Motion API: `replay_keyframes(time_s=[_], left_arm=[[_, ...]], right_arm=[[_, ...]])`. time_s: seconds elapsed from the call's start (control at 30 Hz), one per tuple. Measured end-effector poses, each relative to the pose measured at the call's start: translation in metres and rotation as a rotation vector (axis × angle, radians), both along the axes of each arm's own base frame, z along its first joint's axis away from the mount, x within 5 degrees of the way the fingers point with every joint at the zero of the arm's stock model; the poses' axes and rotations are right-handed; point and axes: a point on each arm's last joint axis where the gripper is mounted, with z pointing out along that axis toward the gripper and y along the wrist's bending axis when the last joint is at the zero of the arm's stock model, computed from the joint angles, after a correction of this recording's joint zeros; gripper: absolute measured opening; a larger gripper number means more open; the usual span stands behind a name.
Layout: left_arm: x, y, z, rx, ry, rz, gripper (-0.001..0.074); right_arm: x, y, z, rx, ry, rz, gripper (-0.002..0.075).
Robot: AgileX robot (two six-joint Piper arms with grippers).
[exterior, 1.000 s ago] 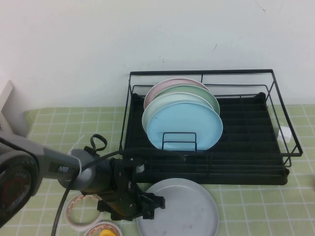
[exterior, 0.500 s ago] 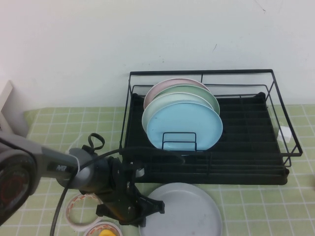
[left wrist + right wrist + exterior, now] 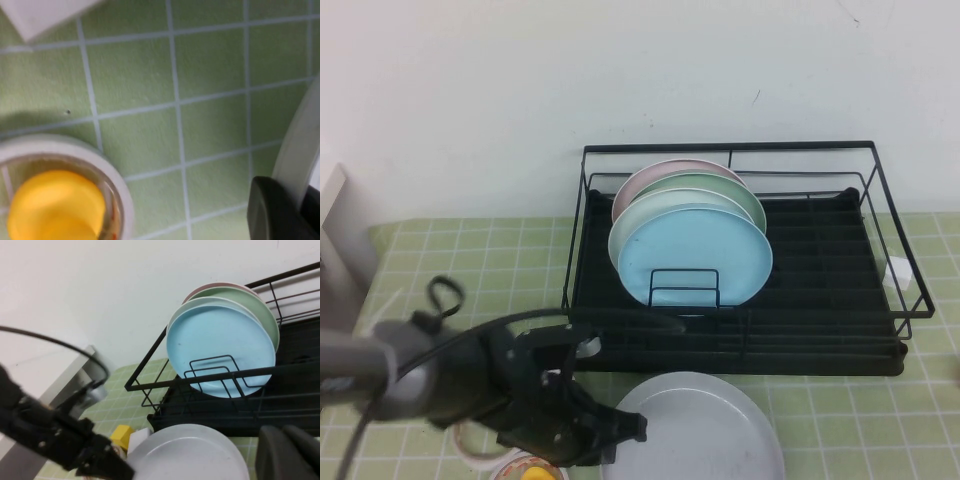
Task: Place plate on rack
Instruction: Pick up the plate from the table, then hand over the plate
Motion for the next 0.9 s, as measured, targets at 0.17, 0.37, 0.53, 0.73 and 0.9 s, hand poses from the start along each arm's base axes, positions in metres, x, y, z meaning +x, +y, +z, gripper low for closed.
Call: replay_keyframes(time_s=[0.17, 0.37, 0.53, 0.73, 0.9], left_arm=[[-0.019, 0.007, 0.019, -0.086, -0.073, -0.002, 0.0004], [-0.032, 0.006, 0.077, -0.286, -0.297, -0.074, 0.0004], [-0.042, 0.009, 0.123, -0.373, -0.539, -0.180, 0.0004], [-0.052, 0.014, 0.146, -0.403, -0.640, -0.221, 0.0004], [-0.058, 0.011, 0.151, -0.452, -0.643, -0.270, 0.0004]], right_arm=[[0.000, 0.001, 0.002, 0.041, -0.003, 0.002, 0.0028], [-0.002, 0.005, 0.013, 0.271, -0.004, 0.037, 0.0278], [-0.004, 0.008, 0.019, 0.375, -0.012, 0.086, 0.0442], [-0.006, 0.011, 0.021, 0.375, -0.028, 0.130, 0.0466], [-0.009, 0.012, 0.037, 0.291, -0.108, 0.143, 0.0468]])
